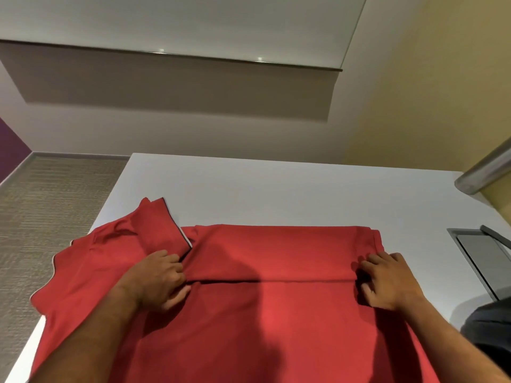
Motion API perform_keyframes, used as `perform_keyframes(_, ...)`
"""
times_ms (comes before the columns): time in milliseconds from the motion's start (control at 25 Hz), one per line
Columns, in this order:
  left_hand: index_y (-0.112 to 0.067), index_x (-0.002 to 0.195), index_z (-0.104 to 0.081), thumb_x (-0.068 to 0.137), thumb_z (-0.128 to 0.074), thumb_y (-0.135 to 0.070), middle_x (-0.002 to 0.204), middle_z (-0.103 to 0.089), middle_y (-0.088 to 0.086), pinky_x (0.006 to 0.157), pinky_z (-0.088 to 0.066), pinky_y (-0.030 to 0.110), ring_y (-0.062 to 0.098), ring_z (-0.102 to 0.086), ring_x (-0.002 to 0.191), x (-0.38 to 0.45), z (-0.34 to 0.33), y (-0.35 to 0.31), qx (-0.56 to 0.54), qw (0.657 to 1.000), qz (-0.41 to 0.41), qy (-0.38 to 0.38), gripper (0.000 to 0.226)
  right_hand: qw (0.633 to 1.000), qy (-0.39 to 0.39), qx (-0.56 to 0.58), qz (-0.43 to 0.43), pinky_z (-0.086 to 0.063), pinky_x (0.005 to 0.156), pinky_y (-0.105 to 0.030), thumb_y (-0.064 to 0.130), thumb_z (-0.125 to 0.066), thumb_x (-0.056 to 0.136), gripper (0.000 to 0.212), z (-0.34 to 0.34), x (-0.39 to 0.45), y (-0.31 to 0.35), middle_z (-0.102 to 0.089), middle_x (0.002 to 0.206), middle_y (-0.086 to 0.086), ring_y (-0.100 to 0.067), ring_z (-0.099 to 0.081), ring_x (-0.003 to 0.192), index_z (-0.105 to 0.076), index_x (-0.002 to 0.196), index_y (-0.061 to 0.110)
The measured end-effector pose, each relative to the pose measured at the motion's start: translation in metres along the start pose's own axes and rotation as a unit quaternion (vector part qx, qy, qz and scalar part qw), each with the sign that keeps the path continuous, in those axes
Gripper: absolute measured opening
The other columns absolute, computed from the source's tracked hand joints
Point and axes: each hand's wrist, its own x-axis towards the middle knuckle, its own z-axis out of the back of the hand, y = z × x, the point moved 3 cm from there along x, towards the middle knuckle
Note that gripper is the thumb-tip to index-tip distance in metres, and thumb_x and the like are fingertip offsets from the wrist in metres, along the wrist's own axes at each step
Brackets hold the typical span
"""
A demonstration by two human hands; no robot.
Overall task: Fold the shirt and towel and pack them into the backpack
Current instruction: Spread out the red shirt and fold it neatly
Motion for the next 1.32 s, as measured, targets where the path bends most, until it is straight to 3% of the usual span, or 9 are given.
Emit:
perform_keyframes(160, -0.019, 0.072, -0.065, 0.088, -0.052, -0.032, 0.07, -0.059, 0.0, 0.048, -0.046, 0.032, 0.021, -0.057, 0.058, 0.04, 0.0, -0.01, -0.052, 0.991, 0.065, -0.108, 0.025, 0.992, -0.08, 0.085, -0.051, -0.048, 0.063, -0.041, 0.034, -0.045, 0.076, 0.031, 0.008, 0.029, 0.017, -0.061, 0.076, -0.006, -0.033, -0.058, 0.072, -0.067, 0.081, 0.011)
perform_keyframes(280, -0.014, 0.128, -0.061, 0.089, -0.048, -0.046, 0.124, -0.064, 0.007, 0.094, -0.051, 0.04, 0.027, -0.062, 0.111, 0.075, -0.026, -0.021, -0.096, 0.985, 0.137, -0.036, 0.052, 0.989, -0.039, 0.14, -0.005, -0.045, 0.1, -0.046, 0.04, -0.043, 0.09, 0.052, 0.0, 0.058, 0.046, -0.06, 0.13, -0.013, -0.035, -0.055, 0.12, -0.059, 0.13, 0.01)
perform_keyframes(360, -0.016, 0.151, -0.036, 0.088, -0.038, -0.063, 0.156, -0.036, 0.008, 0.118, -0.021, 0.04, 0.027, -0.035, 0.144, 0.085, -0.044, -0.024, -0.131, 0.972, 0.195, 0.023, 0.079, 0.99, 0.053, 0.131, 0.006, -0.017, 0.12, -0.049, 0.057, -0.033, 0.095, 0.07, -0.015, 0.071, 0.061, -0.017, 0.161, -0.008, -0.029, -0.016, 0.149, -0.026, 0.153, 0.02)
perform_keyframes(480, -0.022, 0.156, 0.0, 0.079, -0.021, -0.085, 0.161, 0.01, 0.003, 0.122, 0.008, 0.036, 0.021, 0.008, 0.151, 0.082, -0.06, -0.025, -0.17, 0.935, 0.307, 0.055, 0.101, 0.979, 0.14, 0.119, -0.091, 0.011, 0.119, -0.049, 0.079, -0.011, 0.084, 0.086, -0.036, 0.067, 0.049, 0.023, 0.156, 0.004, -0.02, 0.019, 0.149, 0.01, 0.154, 0.032)
perform_keyframes(760, -0.024, 0.157, -0.002, 0.071, -0.007, -0.094, 0.163, 0.01, 0.008, 0.124, 0.002, 0.044, 0.024, 0.011, 0.151, 0.078, -0.061, -0.028, -0.165, 0.919, 0.355, 0.057, 0.112, 0.959, 0.156, 0.105, -0.213, 0.007, 0.12, -0.051, 0.091, 0.011, 0.066, 0.109, -0.051, 0.047, 0.009, 0.02, 0.162, -0.003, -0.018, 0.025, 0.147, 0.012, 0.155, 0.028)
perform_keyframes(880, -0.025, 0.156, -0.001, 0.075, -0.014, -0.09, 0.162, 0.012, 0.003, 0.124, 0.002, 0.039, 0.019, 0.01, 0.152, 0.077, -0.051, -0.028, -0.225, 0.922, 0.31, 0.058, 0.106, 0.958, 0.161, 0.094, -0.217, 0.007, 0.118, -0.057, 0.088, 0.001, 0.074, 0.103, -0.042, 0.051, 0.015, 0.012, 0.164, -0.006, -0.02, 0.017, 0.149, 0.004, 0.156, 0.024)
perform_keyframes(1000, -0.016, 0.139, -0.053, 0.091, -0.045, -0.067, 0.143, -0.052, 0.003, 0.11, -0.039, 0.038, 0.018, -0.047, 0.132, 0.069, -0.018, -0.013, -0.296, 0.92, 0.234, -0.11, 0.07, 0.971, 0.019, 0.129, -0.2, -0.004, 0.118, -0.057, 0.079, -0.02, 0.086, 0.09, -0.02, 0.065, 0.045, -0.026, 0.159, -0.011, -0.026, -0.012, 0.149, -0.032, 0.15, 0.016)
perform_keyframes(1120, -0.015, 0.116, -0.067, 0.09, -0.058, -0.045, 0.113, -0.068, -0.002, 0.093, -0.049, 0.032, 0.019, -0.061, 0.105, 0.05, 0.005, 0.038, -0.252, 0.907, 0.264, -0.212, 0.041, 0.951, -0.108, 0.248, -0.149, -0.036, 0.107, -0.049, 0.063, -0.043, 0.087, 0.067, 0.006, 0.089, 0.113, -0.061, 0.128, -0.013, -0.031, -0.051, 0.123, -0.059, 0.126, 0.01)
perform_keyframes(1320, -0.02, 0.136, -0.053, 0.091, -0.06, -0.027, 0.136, -0.058, 0.0, 0.109, -0.034, 0.047, 0.025, -0.042, 0.131, 0.013, 0.014, 0.135, -0.224, 0.852, 0.464, -0.091, 0.047, 0.861, -0.052, 0.492, -0.119, -0.053, 0.078, -0.036, 0.031, -0.073, 0.08, 0.025, 0.035, 0.123, 0.256, -0.069, 0.088, 0.0, -0.017, -0.063, 0.079, -0.07, 0.097, 0.013)
